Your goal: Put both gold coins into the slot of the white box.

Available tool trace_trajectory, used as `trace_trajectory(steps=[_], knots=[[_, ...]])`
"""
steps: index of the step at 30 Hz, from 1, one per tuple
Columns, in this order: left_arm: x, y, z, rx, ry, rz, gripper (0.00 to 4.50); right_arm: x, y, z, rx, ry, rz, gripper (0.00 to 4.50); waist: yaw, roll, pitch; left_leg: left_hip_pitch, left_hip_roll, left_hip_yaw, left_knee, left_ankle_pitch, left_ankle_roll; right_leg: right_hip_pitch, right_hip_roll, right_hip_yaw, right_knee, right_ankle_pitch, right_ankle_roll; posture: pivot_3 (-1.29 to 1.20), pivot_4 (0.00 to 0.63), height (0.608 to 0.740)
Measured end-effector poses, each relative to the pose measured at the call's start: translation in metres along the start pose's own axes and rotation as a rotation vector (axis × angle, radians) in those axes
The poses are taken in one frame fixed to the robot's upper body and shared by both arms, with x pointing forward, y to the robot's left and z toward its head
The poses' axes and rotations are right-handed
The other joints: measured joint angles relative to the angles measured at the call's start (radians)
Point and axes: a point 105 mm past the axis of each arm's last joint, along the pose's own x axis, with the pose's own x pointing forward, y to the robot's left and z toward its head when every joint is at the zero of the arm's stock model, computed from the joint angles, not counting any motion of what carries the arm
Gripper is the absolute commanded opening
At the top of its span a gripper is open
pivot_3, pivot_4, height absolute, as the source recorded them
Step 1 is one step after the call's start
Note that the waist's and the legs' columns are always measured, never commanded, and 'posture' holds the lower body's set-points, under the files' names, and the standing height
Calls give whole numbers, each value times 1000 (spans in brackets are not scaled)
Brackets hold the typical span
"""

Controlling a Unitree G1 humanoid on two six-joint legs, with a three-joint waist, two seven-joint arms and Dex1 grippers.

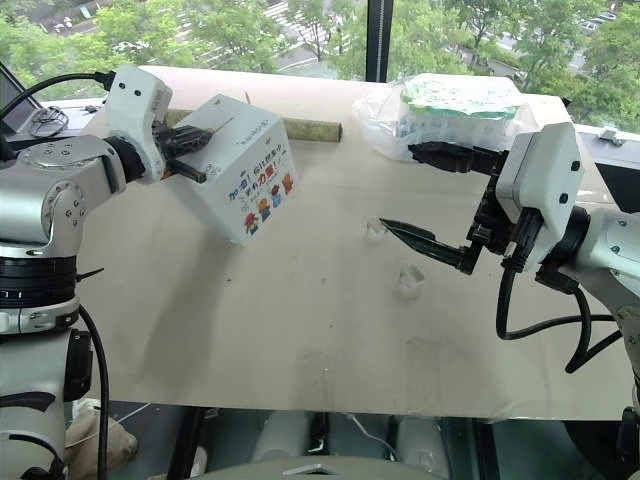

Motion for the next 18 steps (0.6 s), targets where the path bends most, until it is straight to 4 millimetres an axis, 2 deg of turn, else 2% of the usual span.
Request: trace_trajectory(steps=[8, 9, 10, 13, 15, 18], knots=[[0, 1, 0, -9, 14, -16, 0, -1, 0, -2, -4, 6, -7, 4168, 0, 0, 0, 0, 0, 0, 0, 0, 0, 0, 0, 0, 1, 0, 0, 0, 150, 740], [0, 2, 0, -17, 11, -15, 431, -1, 0, -2, -5, 8, -7, 4238, 1, 0, 0, 0, 0, 0, 1, 0, 0, 0, 0, 0, 1, 0, 0, 0, 150, 740], [1, 2, 0, -25, 7, -14, 650, -1, 0, -2, -5, 9, -7, 4238, 1, 0, 0, 0, 0, 0, 1, 0, 0, 0, 0, 0, 1, 0, 0, 0, 150, 740], [0, 3, 1, -39, -7, -13, 1996, -2, 0, -5, 10, 23, -15, 4238, 1, 0, 0, 0, 0, 0, 2, 0, 0, 0, 0, 0, 1, 0, 0, 0, 150, 740], [0, -5, 2, -58, -30, -59, 1996, -2, -1, -8, 25, 41, -26, 4238, 1, 0, 0, -2, 0, -1, 4, 0, 0, 0, 0, 0, 2, 0, 0, 0, 150, 740], [-7, -36, 9, -77, -99, -235, 1996, -1, -1, -19, 74, 94, -39, 4238, -1, 0, 0, -6, 1, -3, 7, 0, 0, -2, 0, -2, 2, 0, 0, 0, 150, 740]])
